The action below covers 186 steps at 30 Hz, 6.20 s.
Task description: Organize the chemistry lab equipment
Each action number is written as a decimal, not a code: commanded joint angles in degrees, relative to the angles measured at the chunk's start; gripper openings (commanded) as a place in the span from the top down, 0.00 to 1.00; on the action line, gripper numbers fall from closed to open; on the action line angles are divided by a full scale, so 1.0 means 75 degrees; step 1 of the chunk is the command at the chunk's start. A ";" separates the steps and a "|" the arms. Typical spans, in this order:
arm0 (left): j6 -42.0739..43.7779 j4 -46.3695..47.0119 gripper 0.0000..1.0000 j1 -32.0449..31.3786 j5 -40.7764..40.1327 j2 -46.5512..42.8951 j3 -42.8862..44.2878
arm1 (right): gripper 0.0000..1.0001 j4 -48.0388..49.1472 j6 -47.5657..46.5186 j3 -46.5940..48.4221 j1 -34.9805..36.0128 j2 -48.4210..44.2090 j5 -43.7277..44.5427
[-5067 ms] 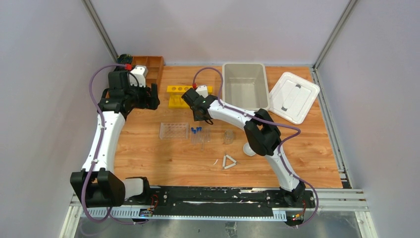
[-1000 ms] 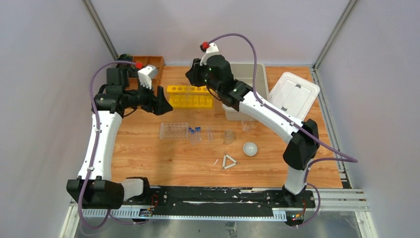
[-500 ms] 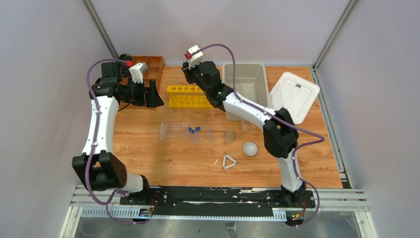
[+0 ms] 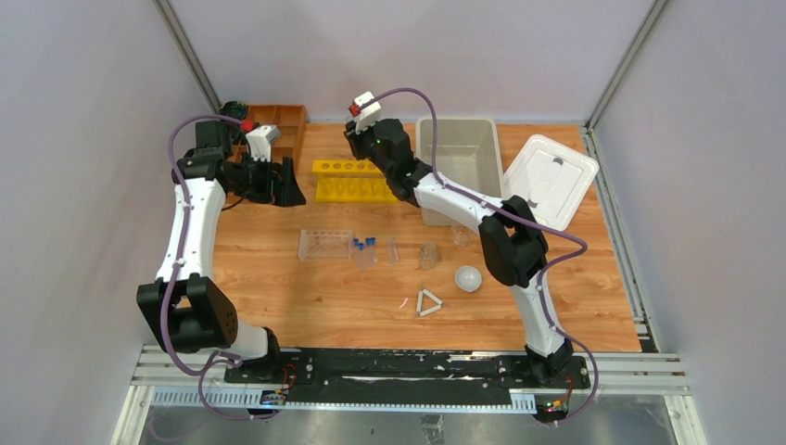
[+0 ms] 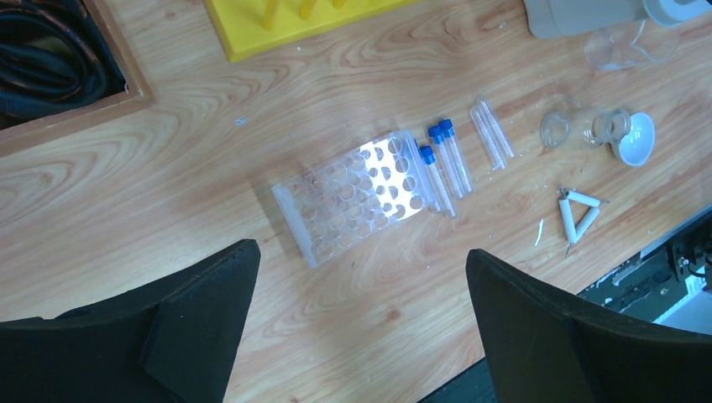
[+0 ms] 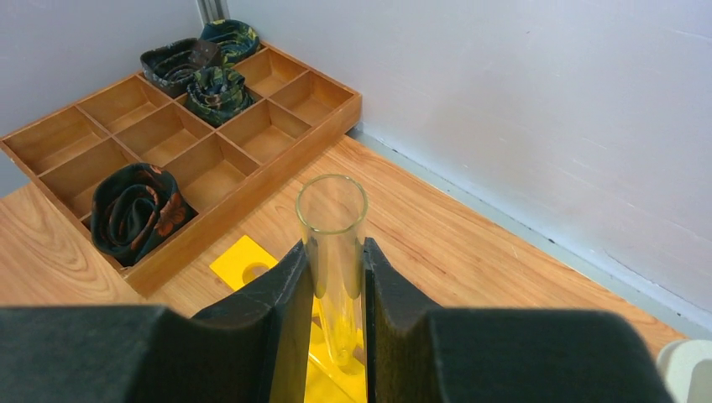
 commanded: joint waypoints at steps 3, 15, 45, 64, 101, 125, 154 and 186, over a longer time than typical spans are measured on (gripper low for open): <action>0.0175 -0.0051 0.00 0.0031 0.0064 -0.0036 0.0096 | 1.00 0.0513 0.0139 -0.0111 -0.0050 -0.0037 -0.0093; 0.0213 -0.0052 0.00 0.0037 0.0022 -0.0066 0.0155 | 1.00 0.0613 0.0183 -0.0598 -0.0108 -0.0245 0.0024; 0.0230 -0.0052 0.00 0.0037 0.0214 -0.0035 0.0264 | 1.00 0.0477 0.0235 -0.0828 -0.0242 0.0387 -0.0602; 0.0183 -0.0052 0.00 0.0053 0.0485 -0.0293 0.0186 | 0.48 0.0593 0.0295 -0.1511 -0.0213 -0.0207 -0.0490; 0.0298 -0.0578 0.00 0.0365 0.0259 -0.1032 0.0135 | 0.67 -0.5643 0.4408 -0.3659 0.1465 -0.2469 0.2162; 0.0246 -0.0579 0.00 0.0365 0.0574 -0.1134 0.0161 | 0.77 -0.5830 0.4644 -0.3315 0.1026 -0.1479 0.1959; 0.0119 -0.0579 0.00 0.0366 0.1262 -0.1135 0.0237 | 1.00 -0.5751 0.4682 -0.2610 0.0920 -0.2774 0.1193; 0.0542 -0.0579 0.42 0.0333 0.4383 -0.1507 -0.0833 | 1.00 -0.0135 0.6574 -0.2638 0.2355 -0.3242 -0.0148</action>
